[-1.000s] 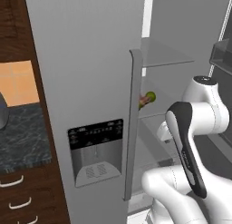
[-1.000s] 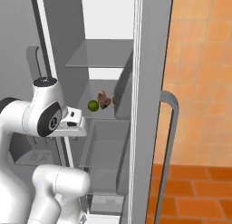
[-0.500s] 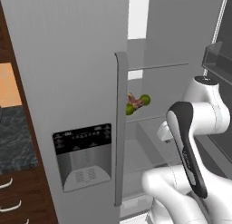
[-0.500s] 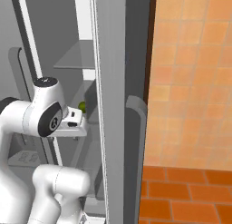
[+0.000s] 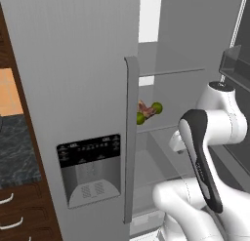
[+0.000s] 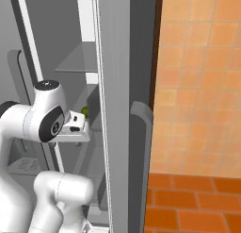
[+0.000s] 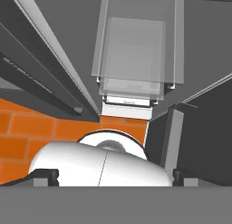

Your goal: Place one lime and one steak in each tupperware on the nearby counter, to pack two identical lunches.

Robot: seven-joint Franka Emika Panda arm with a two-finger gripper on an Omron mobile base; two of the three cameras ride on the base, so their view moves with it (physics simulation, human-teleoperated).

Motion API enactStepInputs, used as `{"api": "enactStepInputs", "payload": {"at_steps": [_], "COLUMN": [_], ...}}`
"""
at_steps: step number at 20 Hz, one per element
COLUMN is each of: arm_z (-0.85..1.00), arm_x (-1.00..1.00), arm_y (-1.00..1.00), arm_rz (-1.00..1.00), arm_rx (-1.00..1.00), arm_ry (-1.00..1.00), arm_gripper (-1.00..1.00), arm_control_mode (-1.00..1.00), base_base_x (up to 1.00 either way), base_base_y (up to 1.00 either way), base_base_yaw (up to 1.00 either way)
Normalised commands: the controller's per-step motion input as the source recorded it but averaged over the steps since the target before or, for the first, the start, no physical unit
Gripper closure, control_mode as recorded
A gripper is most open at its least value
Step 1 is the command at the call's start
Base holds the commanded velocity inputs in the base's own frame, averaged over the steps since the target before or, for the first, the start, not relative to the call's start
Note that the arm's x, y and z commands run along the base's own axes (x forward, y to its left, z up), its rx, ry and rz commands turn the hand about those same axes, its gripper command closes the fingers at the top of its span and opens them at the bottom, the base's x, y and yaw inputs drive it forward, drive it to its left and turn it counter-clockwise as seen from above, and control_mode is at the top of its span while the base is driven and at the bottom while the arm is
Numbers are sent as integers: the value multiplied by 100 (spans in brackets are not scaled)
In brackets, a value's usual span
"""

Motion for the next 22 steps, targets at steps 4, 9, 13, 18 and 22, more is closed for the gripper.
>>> {"api": "enactStepInputs", "payload": {"at_steps": [4,9,13,18,22], "arm_z": [0,-2,-9,0,0], "arm_x": [0,75,100,99,76], "arm_y": [0,0,0,0,4], "arm_rz": [0,12,12,-1,-7], "arm_rx": [0,1,1,9,6], "arm_ry": [0,0,-1,-2,-4], "arm_gripper": [-100,-100,-100,-100,-100], "arm_control_mode": [100,-100,-100,-100,-100], "base_base_x": [0,0,0,0,0], "base_base_y": [0,0,0,0,0], "base_base_yaw": [0,0,0,0,0]}}
